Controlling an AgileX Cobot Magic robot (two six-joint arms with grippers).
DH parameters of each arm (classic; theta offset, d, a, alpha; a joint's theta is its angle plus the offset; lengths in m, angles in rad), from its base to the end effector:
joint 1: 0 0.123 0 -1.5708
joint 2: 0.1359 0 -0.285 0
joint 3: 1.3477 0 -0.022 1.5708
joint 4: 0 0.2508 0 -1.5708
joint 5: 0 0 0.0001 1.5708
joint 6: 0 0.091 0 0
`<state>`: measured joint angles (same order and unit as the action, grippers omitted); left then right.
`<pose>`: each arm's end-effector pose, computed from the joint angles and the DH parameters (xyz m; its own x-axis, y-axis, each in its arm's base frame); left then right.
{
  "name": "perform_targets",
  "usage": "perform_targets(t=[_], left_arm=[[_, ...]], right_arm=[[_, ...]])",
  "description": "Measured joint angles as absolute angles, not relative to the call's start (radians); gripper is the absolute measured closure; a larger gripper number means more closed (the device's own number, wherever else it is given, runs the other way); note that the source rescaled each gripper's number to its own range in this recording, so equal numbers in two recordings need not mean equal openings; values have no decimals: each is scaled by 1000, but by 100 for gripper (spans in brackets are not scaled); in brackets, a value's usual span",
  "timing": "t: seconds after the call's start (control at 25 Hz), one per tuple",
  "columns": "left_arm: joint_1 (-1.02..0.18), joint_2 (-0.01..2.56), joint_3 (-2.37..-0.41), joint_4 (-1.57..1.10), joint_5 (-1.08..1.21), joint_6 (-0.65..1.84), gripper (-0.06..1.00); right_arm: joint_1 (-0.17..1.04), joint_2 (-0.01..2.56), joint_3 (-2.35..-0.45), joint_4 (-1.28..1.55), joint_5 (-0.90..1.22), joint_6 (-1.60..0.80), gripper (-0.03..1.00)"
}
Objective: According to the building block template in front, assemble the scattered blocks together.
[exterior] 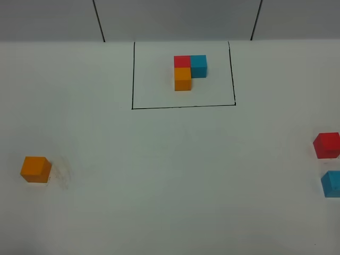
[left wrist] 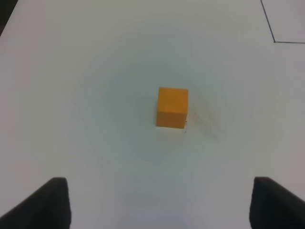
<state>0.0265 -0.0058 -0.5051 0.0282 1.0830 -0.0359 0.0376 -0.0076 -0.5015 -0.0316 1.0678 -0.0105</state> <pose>-0.0073 0.0021 0.2769 -0.4646 -0.0350 -0.8848 -0.0591 0.9982 -0.0085 -0.0064 -0.0028 0.2771 -0.4532 -0.0428 -0.8904 -0.0246 0.9991 -0.0355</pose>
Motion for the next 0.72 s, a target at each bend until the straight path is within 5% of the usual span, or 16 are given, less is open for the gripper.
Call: perform_targets(t=[0.72], left_arm=[[27, -6, -505, 28, 1083, -36, 23]], right_arm=[[38, -8, -501, -32, 1068, -10, 96]])
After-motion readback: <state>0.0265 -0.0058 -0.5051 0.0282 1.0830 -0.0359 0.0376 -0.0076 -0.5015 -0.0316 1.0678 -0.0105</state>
